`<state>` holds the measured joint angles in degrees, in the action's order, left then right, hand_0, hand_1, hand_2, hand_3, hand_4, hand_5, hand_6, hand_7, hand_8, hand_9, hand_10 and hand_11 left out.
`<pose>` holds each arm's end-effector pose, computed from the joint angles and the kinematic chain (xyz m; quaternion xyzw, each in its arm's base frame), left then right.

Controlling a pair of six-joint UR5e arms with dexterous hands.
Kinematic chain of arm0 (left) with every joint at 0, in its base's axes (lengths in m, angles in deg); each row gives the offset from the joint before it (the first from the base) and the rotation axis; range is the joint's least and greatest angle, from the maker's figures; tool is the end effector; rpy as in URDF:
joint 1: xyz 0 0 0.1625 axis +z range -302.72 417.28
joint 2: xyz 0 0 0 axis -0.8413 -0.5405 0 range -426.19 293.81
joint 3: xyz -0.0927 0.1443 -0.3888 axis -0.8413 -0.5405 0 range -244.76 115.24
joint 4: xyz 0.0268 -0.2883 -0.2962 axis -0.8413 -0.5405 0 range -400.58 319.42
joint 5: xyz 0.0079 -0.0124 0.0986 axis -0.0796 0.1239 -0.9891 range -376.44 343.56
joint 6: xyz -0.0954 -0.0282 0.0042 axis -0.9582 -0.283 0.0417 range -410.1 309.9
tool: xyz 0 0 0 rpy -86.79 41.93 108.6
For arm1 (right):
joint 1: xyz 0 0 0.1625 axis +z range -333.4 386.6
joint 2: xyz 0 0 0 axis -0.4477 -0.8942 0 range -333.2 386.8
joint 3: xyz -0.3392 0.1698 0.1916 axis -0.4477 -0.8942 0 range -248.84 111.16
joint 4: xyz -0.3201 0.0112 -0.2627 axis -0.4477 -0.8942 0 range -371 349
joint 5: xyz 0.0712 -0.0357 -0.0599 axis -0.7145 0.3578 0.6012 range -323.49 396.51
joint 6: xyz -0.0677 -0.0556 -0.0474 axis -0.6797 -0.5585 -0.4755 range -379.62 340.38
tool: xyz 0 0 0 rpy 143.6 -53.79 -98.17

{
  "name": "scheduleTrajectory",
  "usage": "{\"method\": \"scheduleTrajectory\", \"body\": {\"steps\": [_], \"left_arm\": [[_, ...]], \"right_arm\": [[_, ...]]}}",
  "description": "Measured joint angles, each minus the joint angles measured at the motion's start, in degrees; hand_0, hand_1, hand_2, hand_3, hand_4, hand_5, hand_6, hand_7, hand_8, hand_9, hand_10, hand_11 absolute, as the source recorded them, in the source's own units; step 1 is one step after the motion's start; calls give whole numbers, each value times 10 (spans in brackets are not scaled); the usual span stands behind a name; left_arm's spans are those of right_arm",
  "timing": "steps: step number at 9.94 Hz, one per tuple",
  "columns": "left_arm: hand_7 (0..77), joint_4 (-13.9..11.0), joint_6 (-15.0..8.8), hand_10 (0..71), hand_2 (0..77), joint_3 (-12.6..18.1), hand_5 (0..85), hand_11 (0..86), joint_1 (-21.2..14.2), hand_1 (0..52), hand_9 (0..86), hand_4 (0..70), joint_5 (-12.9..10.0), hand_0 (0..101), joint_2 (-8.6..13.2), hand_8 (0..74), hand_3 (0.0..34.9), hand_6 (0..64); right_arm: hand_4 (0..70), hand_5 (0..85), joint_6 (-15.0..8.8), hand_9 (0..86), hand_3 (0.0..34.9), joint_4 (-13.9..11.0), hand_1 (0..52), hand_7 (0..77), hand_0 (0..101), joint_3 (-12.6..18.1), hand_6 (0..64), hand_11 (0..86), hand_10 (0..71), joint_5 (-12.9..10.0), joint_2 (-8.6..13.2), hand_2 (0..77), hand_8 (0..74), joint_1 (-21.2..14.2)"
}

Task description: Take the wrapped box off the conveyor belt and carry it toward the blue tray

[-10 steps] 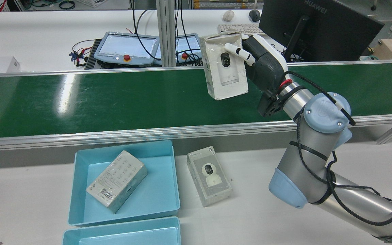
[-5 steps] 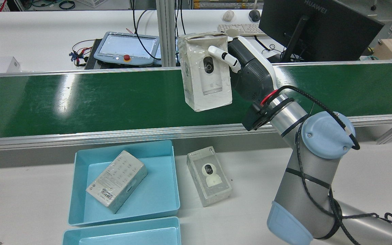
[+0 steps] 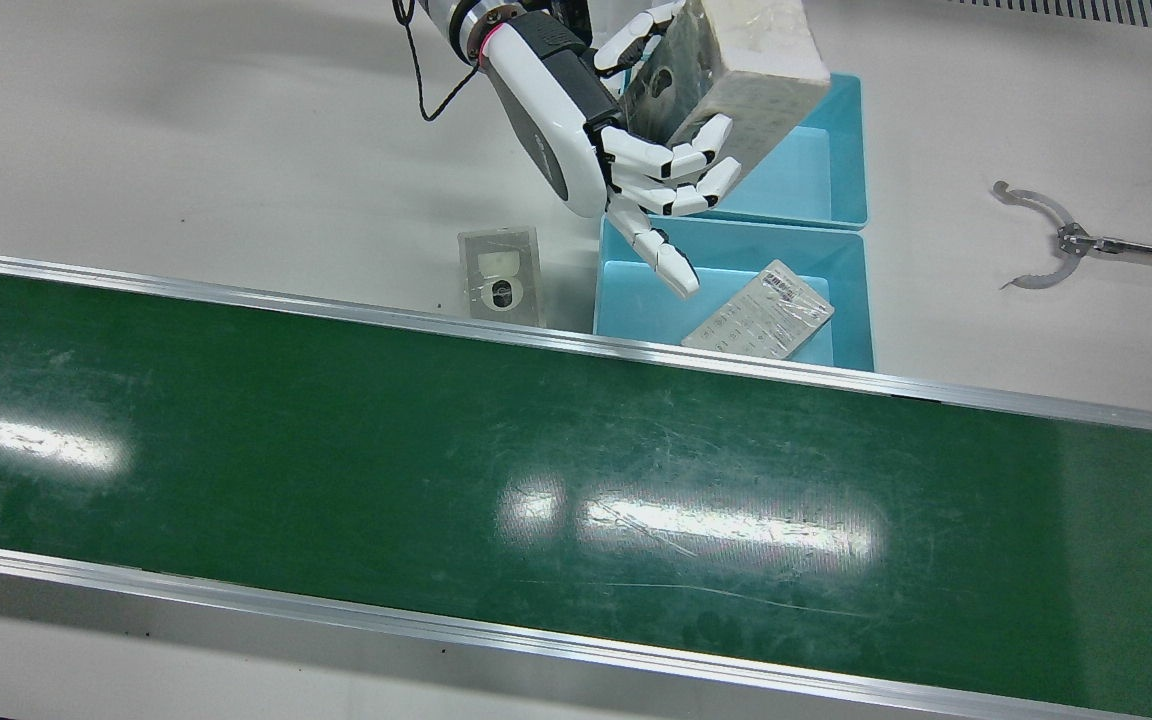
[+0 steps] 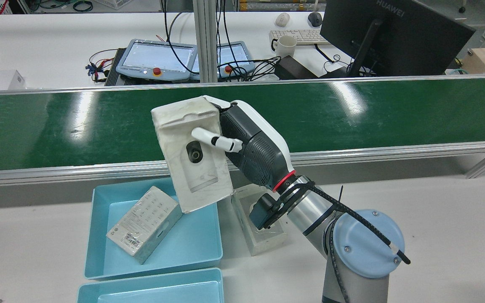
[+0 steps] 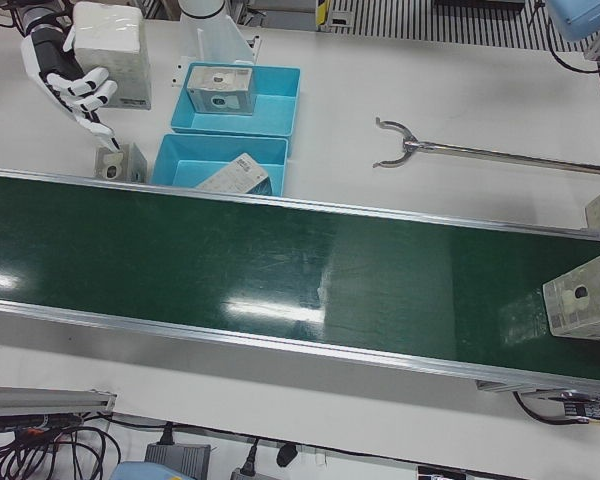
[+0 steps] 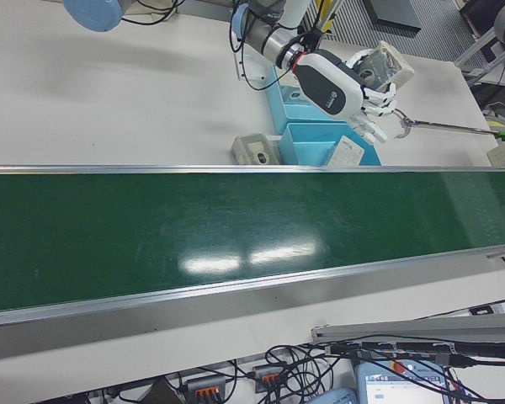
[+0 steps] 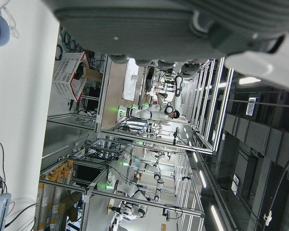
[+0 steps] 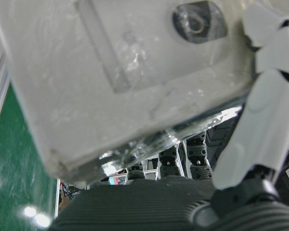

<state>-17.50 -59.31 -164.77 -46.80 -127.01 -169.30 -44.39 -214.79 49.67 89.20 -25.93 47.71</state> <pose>-0.2293 -0.5099 0.5221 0.0965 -0.7007 0.7067 0.0167 -0.4374 -0.3766 0.1640 -0.2044 -0.8510 0.4768 0.0811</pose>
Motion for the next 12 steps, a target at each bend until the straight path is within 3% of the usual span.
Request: {"method": "scheduleTrajectory", "body": {"steps": [1,2,3,4,5,6,8,9,10,11,12], "left_arm": [[5,0,0,0,5,0,5,0,0,0,0,0,0,0,0,5,0,0],[5,0,0,5,11,0,5,0,0,0,0,0,0,0,0,5,0,0],[5,0,0,5,11,0,5,0,0,0,0,0,0,0,0,5,0,0],[5,0,0,5,11,0,5,0,0,0,0,0,0,0,0,5,0,0],[5,0,0,0,11,0,5,0,0,0,5,0,0,0,0,0,0,0],[5,0,0,5,11,0,5,0,0,0,0,0,0,0,0,5,0,0],[5,0,0,0,11,0,5,0,0,0,5,0,0,0,0,5,0,0],[5,0,0,5,5,0,5,0,0,0,5,0,0,0,0,0,0,0],[5,0,0,5,5,0,5,0,0,0,0,0,0,0,0,5,0,0],[5,0,0,5,5,0,5,0,0,0,0,0,0,0,0,5,0,0],[5,0,0,0,5,0,5,0,0,0,0,0,0,0,0,5,0,0]], "right_arm": [[262,431,-10,33,168,14,164,398,458,0,55,76,44,-2,0,235,0,-13],[262,431,-17,33,168,24,164,398,458,0,55,76,44,-3,1,235,0,-23],[273,436,-21,33,249,28,109,207,465,-1,60,87,60,-3,1,267,0,-28],[273,447,-22,38,283,30,109,251,463,-1,60,87,60,-3,1,267,0,-31],[273,447,-23,38,283,31,109,251,463,-1,60,87,60,-3,1,267,0,-32],[284,502,-23,38,296,31,104,273,464,-1,65,98,60,-3,0,251,0,-32],[284,496,-22,38,296,31,98,245,466,-1,65,93,60,-2,0,256,0,-31],[262,436,-23,38,295,30,180,196,459,0,0,38,16,-2,-1,158,0,-31],[262,436,-23,38,295,29,180,196,459,0,0,38,16,-2,-1,158,0,-30],[153,273,-23,22,302,29,65,153,459,0,0,22,0,-2,-1,76,0,-30],[153,273,-23,22,302,29,65,153,459,0,0,22,0,-2,-1,76,0,-30]]}}
